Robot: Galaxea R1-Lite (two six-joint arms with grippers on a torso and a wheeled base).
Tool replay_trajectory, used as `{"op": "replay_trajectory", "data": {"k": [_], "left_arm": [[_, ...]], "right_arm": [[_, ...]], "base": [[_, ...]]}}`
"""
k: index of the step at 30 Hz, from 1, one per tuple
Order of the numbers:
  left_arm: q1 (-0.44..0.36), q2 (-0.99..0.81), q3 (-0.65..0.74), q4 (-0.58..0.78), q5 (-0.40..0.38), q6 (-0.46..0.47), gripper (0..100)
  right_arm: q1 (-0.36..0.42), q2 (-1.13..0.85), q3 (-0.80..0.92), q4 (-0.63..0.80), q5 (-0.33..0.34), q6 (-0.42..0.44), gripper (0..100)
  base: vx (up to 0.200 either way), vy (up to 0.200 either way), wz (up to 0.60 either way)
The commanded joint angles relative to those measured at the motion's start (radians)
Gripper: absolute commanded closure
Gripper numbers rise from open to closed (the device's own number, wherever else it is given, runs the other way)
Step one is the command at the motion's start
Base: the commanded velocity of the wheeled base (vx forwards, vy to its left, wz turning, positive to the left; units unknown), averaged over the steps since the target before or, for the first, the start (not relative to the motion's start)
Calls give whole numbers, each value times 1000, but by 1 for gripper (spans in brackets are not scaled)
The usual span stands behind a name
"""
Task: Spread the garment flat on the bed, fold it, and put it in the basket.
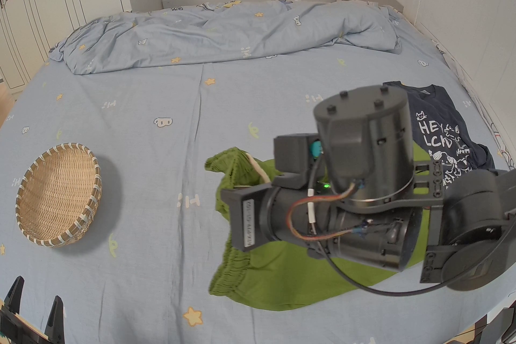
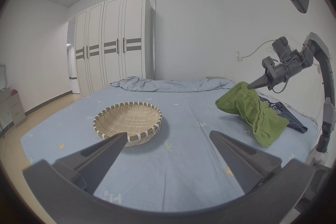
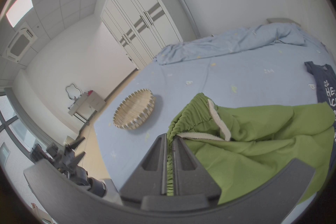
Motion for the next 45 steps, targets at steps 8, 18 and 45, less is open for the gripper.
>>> {"op": "replay_trajectory", "data": {"k": [8,18,45], "left_arm": [[0,-16,18,-1,0,-1,0],[-1,-16,18,-1,0,1,0],[0,-16,18,-1,-3,9,0]], "right_arm": [[58,83,-97,-136,-6,-3,100],[52,166,-98,-143,5,-7,0],[-529,-263,476,-116,204,66,0]], "base": [[0,0,0],[0,0,0],[0,0,0]]}}
